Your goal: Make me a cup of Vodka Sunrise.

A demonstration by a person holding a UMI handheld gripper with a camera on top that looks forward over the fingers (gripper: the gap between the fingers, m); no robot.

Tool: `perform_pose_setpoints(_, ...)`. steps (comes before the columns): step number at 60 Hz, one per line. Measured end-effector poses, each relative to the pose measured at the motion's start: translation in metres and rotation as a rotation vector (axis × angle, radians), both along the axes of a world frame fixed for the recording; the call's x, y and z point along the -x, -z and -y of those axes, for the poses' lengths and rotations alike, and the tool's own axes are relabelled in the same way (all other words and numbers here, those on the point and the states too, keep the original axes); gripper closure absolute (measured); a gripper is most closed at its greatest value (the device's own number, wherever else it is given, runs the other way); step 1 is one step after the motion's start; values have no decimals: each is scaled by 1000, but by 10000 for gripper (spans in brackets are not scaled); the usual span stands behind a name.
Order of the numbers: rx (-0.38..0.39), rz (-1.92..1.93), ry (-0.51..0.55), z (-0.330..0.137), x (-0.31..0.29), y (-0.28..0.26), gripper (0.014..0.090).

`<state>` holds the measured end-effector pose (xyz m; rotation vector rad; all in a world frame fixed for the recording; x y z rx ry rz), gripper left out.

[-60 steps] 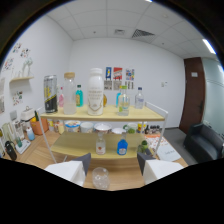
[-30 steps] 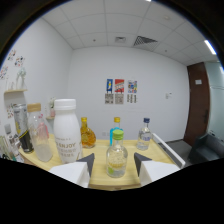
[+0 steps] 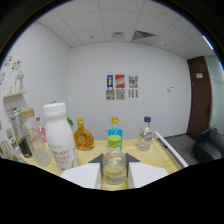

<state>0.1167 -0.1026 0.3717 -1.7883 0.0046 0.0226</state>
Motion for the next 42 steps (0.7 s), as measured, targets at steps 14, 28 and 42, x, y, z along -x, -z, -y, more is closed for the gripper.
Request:
perform_pose_setpoints(14,-51,-25,-12,44,0,-28,691)
perform_pose_setpoints(28,-2,-69,-10,109,-1,19,693)
perform_pose_setpoints(42,154,-188,18,126,7,141,692)
